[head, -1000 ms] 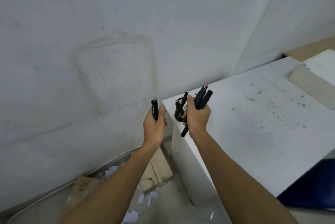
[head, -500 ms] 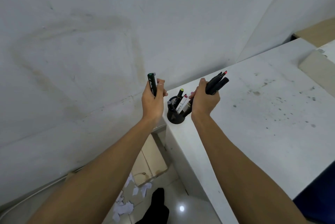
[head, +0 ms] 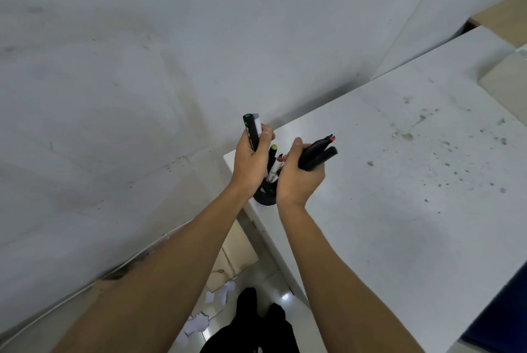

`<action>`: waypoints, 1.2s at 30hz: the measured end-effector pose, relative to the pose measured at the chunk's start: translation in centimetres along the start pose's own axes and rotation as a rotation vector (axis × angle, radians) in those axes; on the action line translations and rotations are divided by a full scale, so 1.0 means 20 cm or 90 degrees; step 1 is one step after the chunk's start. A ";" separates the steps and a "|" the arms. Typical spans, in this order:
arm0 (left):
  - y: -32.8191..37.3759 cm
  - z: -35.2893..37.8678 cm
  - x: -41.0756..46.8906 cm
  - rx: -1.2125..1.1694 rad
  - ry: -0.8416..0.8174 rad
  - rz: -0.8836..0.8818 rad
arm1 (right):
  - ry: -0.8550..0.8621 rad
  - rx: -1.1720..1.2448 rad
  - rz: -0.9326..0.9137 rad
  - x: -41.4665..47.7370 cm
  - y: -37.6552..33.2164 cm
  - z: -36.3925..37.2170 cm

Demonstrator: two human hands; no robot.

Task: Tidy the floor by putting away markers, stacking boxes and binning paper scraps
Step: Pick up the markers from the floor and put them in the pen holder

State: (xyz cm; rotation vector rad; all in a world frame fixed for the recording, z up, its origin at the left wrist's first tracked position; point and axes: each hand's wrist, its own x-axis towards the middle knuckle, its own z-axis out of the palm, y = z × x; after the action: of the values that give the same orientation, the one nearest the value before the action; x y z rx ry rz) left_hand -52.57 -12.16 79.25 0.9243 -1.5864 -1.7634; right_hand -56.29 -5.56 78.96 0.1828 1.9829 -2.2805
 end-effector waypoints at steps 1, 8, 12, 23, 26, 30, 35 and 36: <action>0.01 -0.01 0.01 -0.013 -0.013 -0.022 | -0.002 -0.004 -0.008 -0.02 0.03 -0.01; 0.03 -0.07 -0.03 0.009 -0.038 -0.054 | -0.096 0.000 -0.078 -0.09 0.09 -0.06; 0.05 -0.05 -0.07 -0.077 0.006 -0.073 | -0.114 0.013 -0.126 -0.10 0.05 -0.08; -0.10 -0.03 -0.15 0.166 -0.102 0.127 | -0.303 -0.237 -0.320 -0.06 0.21 -0.21; -0.10 -0.04 -0.15 0.203 -0.105 0.136 | -0.312 -0.238 -0.329 -0.03 0.18 -0.22; -0.09 -0.07 -0.15 0.223 -0.149 0.088 | -0.295 -0.158 -0.271 -0.05 0.13 -0.18; -0.06 -0.04 -0.18 0.143 -0.075 0.002 | -0.273 -0.134 -0.224 -0.10 0.10 -0.16; -0.06 -0.04 -0.18 0.128 -0.063 -0.002 | -0.280 -0.135 -0.233 -0.10 0.10 -0.15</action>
State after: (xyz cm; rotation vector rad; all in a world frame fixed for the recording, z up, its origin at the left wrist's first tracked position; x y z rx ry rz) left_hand -49.86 -9.53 78.35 0.9446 -1.8532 -1.6983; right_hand -54.02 -2.86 76.90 -0.6909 2.1119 -2.0276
